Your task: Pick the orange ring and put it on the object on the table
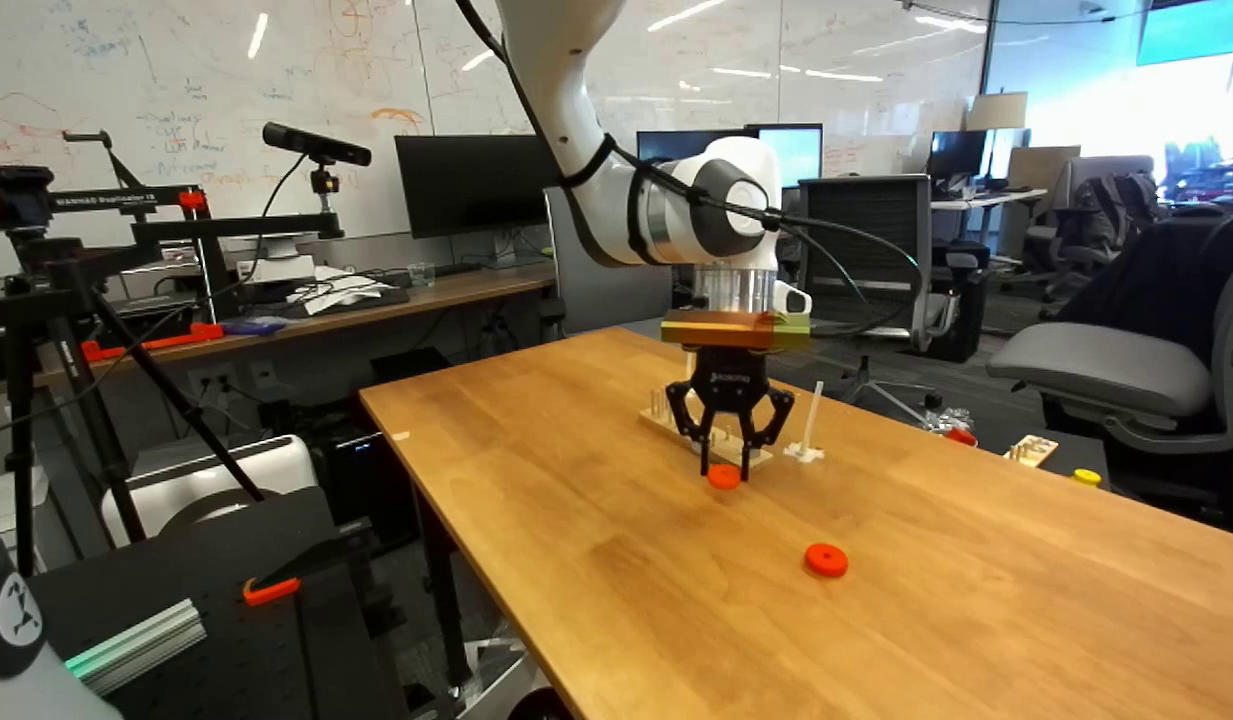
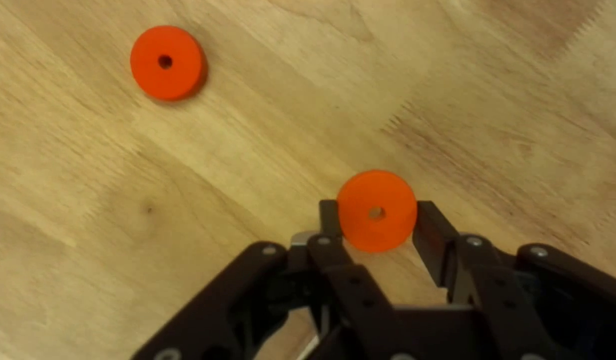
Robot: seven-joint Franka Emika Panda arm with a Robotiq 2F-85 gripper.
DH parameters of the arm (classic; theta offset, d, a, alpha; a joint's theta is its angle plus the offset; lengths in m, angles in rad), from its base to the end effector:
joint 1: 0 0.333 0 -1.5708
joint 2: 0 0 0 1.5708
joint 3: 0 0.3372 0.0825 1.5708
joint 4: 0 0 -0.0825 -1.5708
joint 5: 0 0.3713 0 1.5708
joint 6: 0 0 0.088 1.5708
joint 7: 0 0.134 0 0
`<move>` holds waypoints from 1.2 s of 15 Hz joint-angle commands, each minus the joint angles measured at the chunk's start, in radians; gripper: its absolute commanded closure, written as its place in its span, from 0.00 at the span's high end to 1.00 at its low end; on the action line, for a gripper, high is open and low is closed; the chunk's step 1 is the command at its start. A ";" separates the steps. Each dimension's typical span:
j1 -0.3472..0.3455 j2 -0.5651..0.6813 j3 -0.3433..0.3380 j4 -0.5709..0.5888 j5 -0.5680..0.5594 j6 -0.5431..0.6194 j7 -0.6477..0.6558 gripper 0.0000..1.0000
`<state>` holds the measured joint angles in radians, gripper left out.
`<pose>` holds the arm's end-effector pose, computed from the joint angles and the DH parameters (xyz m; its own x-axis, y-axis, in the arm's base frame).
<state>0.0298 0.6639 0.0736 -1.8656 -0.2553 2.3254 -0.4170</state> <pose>0.6116 0.0530 0.1435 0.7431 0.6286 -0.2295 0.6475 -0.7620 0.0092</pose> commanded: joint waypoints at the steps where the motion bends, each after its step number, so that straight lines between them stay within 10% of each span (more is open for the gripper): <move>1: 0.038 -0.075 0.005 -0.052 -0.014 -0.004 0.056 0.17; 18: 0.165 0.004 0.015 0.266 0.001 -0.304 0.192 0.17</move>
<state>0.1889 0.6258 0.0825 -1.6946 -0.2553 2.0993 -0.2454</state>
